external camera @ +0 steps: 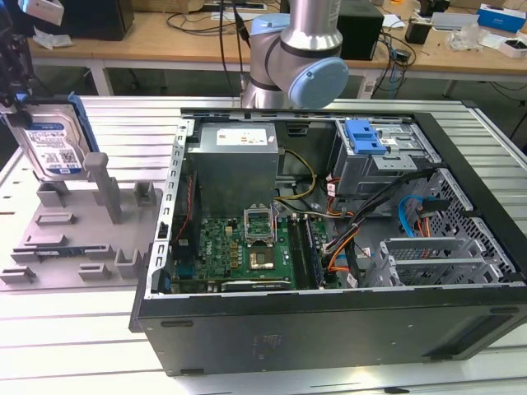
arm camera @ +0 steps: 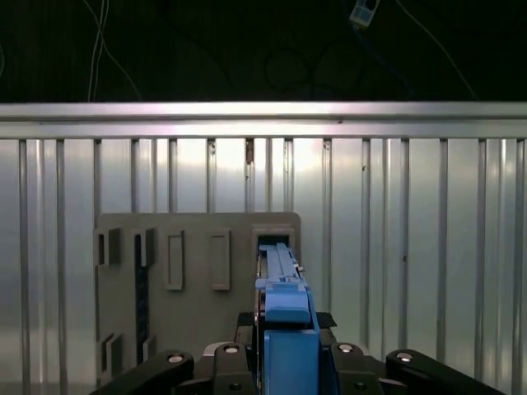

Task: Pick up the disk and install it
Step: 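Pick up the disk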

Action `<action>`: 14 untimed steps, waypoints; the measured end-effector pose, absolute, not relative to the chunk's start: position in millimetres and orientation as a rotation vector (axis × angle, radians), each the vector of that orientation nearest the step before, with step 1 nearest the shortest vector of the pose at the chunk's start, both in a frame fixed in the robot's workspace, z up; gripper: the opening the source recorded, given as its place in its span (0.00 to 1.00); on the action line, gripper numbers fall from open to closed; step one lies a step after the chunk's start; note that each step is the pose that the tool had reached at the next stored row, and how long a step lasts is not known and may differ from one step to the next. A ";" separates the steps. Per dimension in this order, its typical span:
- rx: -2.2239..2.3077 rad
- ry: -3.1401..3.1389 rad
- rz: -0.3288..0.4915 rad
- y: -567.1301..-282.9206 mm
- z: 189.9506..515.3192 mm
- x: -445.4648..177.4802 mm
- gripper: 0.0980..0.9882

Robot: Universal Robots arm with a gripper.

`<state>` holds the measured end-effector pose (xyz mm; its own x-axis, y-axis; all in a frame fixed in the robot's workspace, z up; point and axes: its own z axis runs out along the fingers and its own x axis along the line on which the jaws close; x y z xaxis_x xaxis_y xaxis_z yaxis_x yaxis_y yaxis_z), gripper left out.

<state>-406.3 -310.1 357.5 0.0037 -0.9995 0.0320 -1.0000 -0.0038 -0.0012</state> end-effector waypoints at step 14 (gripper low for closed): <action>2.214 -2.206 0.029 -310.1 422.8 -406.4 0.30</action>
<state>-406.4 -310.1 422.8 0.0037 -0.9997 0.0246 -1.0000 -0.0037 -0.0012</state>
